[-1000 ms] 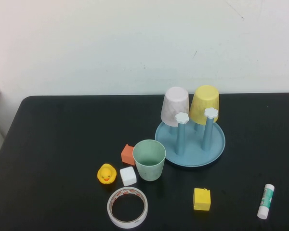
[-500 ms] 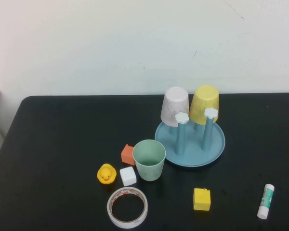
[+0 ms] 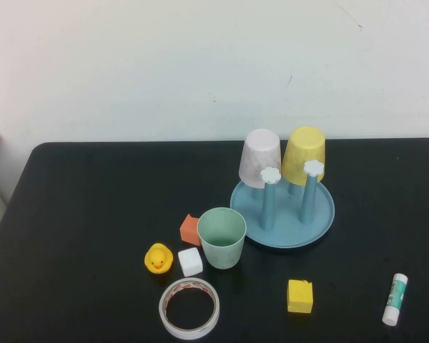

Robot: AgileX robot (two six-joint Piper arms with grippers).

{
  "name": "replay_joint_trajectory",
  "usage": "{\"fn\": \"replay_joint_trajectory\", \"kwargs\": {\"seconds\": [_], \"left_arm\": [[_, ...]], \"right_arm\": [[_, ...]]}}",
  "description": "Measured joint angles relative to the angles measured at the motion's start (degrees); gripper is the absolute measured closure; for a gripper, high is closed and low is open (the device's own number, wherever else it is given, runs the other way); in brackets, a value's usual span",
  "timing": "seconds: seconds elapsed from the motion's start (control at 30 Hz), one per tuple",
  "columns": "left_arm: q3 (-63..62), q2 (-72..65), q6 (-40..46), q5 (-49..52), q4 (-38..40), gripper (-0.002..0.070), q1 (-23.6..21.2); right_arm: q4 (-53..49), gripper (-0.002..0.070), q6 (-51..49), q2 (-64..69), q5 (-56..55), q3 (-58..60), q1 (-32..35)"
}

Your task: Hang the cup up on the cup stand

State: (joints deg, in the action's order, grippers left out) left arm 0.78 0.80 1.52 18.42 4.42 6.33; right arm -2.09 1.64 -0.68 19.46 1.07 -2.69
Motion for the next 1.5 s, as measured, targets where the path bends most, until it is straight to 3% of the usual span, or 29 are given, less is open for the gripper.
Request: {"fn": "replay_joint_trajectory", "kwargs": {"seconds": [0.37, 0.6, 0.7, 0.97, 1.2, 1.4, 1.5], "left_arm": [[0.00, 0.00, -0.11, 0.00, -0.13, 0.0678, 0.00], [0.00, 0.00, -0.11, -0.48, -0.45, 0.0677, 0.00], [0.31, 0.00, -0.11, -4.50, -1.49, 0.0677, 0.00], [0.31, 0.00, -0.11, -30.91, -2.24, 0.0677, 0.00], [0.31, 0.00, -0.33, -45.86, -2.36, 0.0677, 0.00], [0.31, 0.00, -1.52, -51.15, -3.04, 0.0677, 0.00], [-2.62, 0.00, -2.38, -43.22, -3.80, 0.0677, 0.00]], "right_arm": [[-0.53, 0.0678, 1.45, 0.00, -1.13, 0.12, 0.00], [-1.14, 0.0678, 1.67, 0.00, -10.24, 0.45, 0.00], [-1.60, 0.0678, 1.78, 0.00, -17.19, 0.45, 0.00], [-1.97, 0.0678, 1.36, 0.00, -37.54, 0.45, 0.00], [-1.97, 0.0678, -7.87, 0.00, -48.99, 0.45, 0.00], [-1.73, 0.0678, -9.16, 0.00, -49.43, -0.27, 0.00], [-2.28, 0.0678, -8.61, 0.00, -41.65, -5.62, 0.00]]}}
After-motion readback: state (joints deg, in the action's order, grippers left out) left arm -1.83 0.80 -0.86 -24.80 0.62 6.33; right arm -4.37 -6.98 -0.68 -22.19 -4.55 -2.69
